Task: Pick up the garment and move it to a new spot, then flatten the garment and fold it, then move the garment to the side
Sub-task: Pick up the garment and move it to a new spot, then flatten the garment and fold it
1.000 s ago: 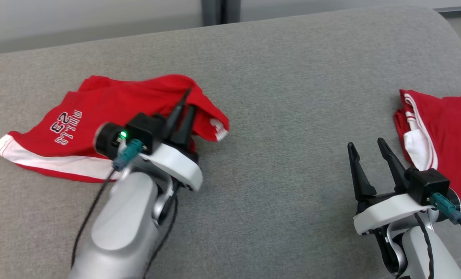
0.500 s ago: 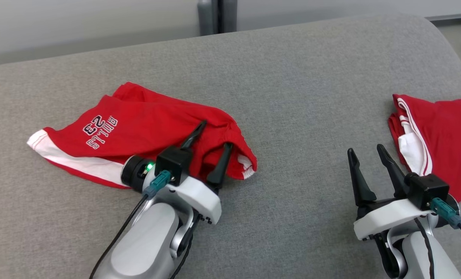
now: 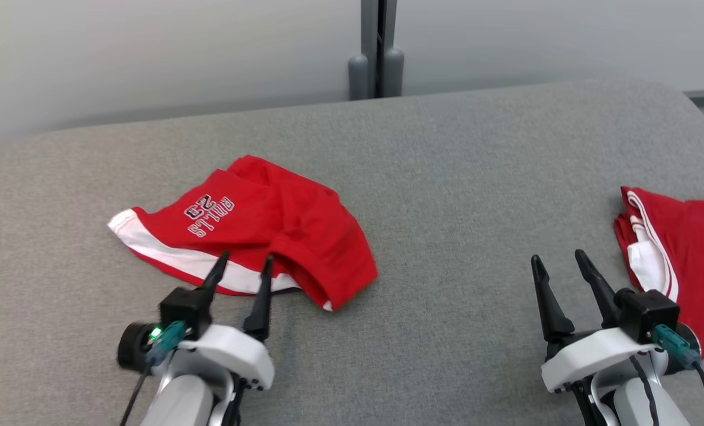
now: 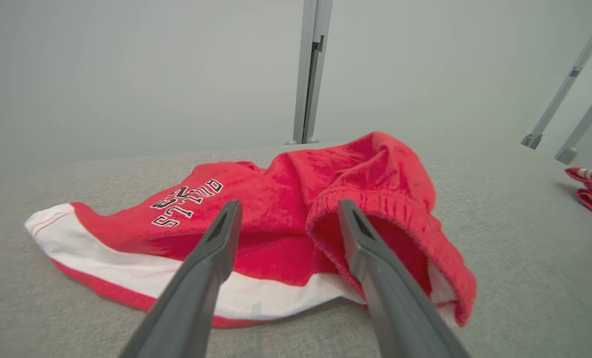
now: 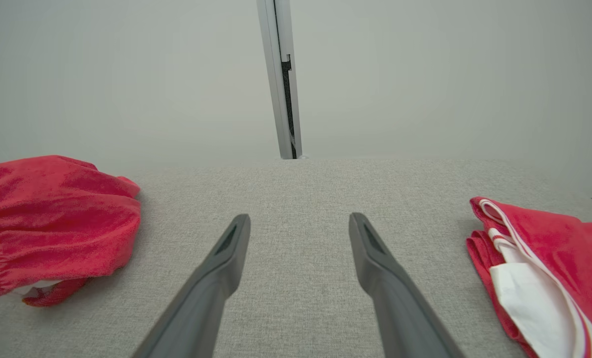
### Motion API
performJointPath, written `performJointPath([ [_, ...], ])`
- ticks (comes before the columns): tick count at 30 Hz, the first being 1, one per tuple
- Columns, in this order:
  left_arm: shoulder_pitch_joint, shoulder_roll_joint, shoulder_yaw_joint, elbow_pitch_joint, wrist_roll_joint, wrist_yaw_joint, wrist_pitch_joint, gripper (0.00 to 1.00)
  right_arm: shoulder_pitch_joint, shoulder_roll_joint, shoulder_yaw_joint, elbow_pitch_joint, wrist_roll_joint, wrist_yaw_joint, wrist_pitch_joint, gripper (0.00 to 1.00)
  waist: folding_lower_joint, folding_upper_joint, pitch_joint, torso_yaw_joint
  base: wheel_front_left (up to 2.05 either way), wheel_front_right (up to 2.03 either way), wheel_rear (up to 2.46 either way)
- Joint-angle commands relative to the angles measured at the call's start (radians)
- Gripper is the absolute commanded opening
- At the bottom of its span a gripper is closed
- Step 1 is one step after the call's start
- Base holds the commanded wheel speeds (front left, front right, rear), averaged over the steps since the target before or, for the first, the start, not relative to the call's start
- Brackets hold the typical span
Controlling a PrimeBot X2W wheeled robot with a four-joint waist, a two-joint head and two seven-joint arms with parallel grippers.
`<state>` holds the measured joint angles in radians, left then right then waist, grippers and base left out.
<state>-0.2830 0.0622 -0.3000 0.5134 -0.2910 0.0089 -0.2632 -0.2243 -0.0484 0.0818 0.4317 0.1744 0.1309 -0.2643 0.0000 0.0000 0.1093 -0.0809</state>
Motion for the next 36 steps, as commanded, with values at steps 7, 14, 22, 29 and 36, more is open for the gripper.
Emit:
performJointPath([
  [7, 0.103, 0.006, 0.134, -0.038, 0.032, 0.01, -0.002, 1.0, 0.038, -0.005, 0.003, 0.01, -0.005, 0.0, 0.0, 1.0, 0.0, 0.0, -0.068, 0.037, 0.0, 0.0, 0.0],
  [14, 0.212, -0.001, 0.269, -0.11, 0.068, 0.017, -0.002, 1.0, 0.054, -0.005, -0.002, 0.018, -0.003, 0.0, 0.0, 1.0, 0.0, 0.0, -0.097, 0.046, 0.0, 0.0, 0.0],
  [22, 0.269, -0.008, 0.35, -0.124, 0.1, 0.0, -0.002, 1.0, 0.072, -0.005, 0.007, 0.019, -0.003, 0.0, 0.0, 1.0, 0.0, 0.0, -0.108, 0.048, 0.0, 0.0, 0.0],
  [29, 0.257, -0.009, 0.332, -0.128, 0.072, -0.004, -0.002, 1.0, 0.067, -0.005, 0.056, 0.014, -0.003, 0.0, 0.0, 1.0, 0.0, 0.0, -0.096, 0.067, 0.0, 0.0, 0.0],
  [36, 0.247, -0.009, 0.289, -0.131, 0.055, 0.002, -0.002, 1.0, 0.042, -0.005, 0.24, -0.011, 0.042, 0.0, 0.0, 1.0, 0.0, 0.0, -0.074, 0.133, 0.0, 0.0, 0.0],
])
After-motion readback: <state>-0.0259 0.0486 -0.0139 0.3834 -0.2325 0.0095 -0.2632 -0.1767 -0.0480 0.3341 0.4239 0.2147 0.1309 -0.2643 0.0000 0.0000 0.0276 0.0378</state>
